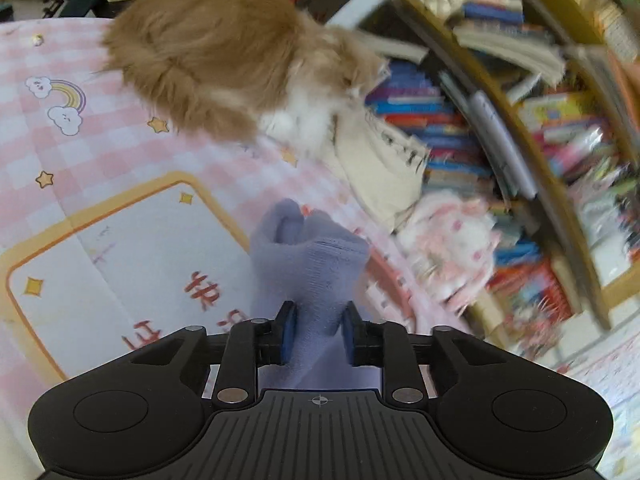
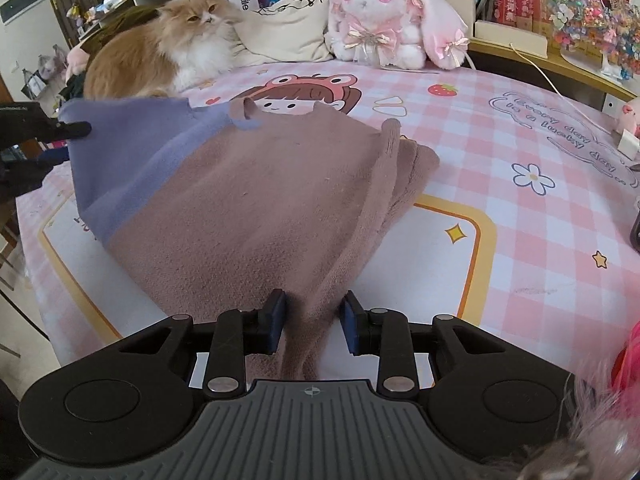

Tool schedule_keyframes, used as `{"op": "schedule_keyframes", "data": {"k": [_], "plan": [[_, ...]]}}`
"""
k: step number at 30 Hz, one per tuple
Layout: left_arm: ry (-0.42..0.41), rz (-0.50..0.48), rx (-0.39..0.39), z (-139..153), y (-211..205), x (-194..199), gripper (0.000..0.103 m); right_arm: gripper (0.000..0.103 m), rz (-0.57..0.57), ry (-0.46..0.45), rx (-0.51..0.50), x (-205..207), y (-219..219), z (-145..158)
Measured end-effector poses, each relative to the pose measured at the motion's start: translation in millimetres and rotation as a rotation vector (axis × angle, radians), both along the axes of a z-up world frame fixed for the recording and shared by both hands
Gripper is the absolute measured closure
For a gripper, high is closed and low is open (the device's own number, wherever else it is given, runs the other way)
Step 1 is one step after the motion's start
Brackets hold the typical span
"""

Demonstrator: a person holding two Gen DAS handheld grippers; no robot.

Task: Fold clothes
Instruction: 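Grasp the lavender edge with the left gripper while the right grasps the mauve edge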

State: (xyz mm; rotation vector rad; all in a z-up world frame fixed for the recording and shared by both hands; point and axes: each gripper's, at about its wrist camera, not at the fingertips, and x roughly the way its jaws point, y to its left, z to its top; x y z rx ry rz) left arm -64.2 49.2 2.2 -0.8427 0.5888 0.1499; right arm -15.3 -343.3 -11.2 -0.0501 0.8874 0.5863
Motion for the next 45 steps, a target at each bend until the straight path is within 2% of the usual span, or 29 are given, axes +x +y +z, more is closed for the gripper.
{"op": "schedule_keyframes", "data": {"k": [2,3,5,10,13,14,15,18,22,24,25,27,31,33,35,38,45], "plan": [[0.083,0.05,-0.004,-12.4,9.5,5.8,0.072,0.075,-0.006,0.001,0.0,0.4,0.4,-0.2],[0.104,0.076,-0.029,-19.0,14.3,6.7,0.067,0.075,-0.009,0.002,0.001,0.6,0.4,-0.2],[0.142,0.126,-0.082,-32.2,24.0,8.2,0.066,0.075,-0.015,0.004,0.002,0.8,-0.1,-0.3],[0.129,0.142,-0.107,-41.2,26.6,12.4,0.065,0.075,-0.03,0.004,-0.001,0.3,0.7,0.0],[0.12,0.151,-0.121,-46.4,27.9,15.0,0.072,0.074,-0.04,0.007,0.004,1.4,1.9,-0.1],[0.132,0.14,-0.111,-46.6,27.9,16.5,0.081,0.074,-0.044,0.009,0.007,2.2,3.0,0.0],[0.145,0.128,-0.099,-46.6,27.8,18.1,0.085,0.074,-0.048,0.01,0.009,3.4,4.4,0.0],[0.163,0.131,-0.097,-45.1,36.2,16.2,0.091,0.074,-0.052,0.013,0.015,6.9,10.6,-0.2],[0.171,0.198,-0.079,-41.0,57.7,5.0,0.091,0.074,0.012,0.018,0.029,11.3,30.0,0.0],[0.179,0.215,-0.06,-39.7,67.6,-0.1,0.091,0.069,0.053,0.012,0.024,11.9,40.8,0.8],[0.184,0.216,-0.049,-39.0,71.6,-2.3,0.091,0.064,0.054,0.006,0.027,12.8,42.6,2.3],[0.193,0.212,-0.032,-38.1,77.5,-5.4,0.091,0.064,0.05,-0.006,0.035,15.2,44.8,5.4],[0.197,0.209,-0.031,-39.7,78.1,-4.8,0.091,0.064,-0.027,-0.006,0.089,27.8,34.9,7.1],[0.196,0.221,-0.041,-42.0,78.6,-6.2,0.09,0.066,-0.042,-0.006,0.104,34.5,31.1,6.3],[0.194,0.231,-0.059,-43.2,80.0,-7.3,0.09,0.073,-0.041,0.004,0.115,39.5,29.9,3.6],[0.201,0.215,-0.024,-39.7,77.3,-4.9,0.091,0.082,-0.028,0.025,0.127,43.0,30.6,-0.6],[0.144,0.208,0.02,-21.2,65.5,-8.2,0.094,0.083,-0.013,0.037,0.139,43.0,31.7,-4.6]]}}
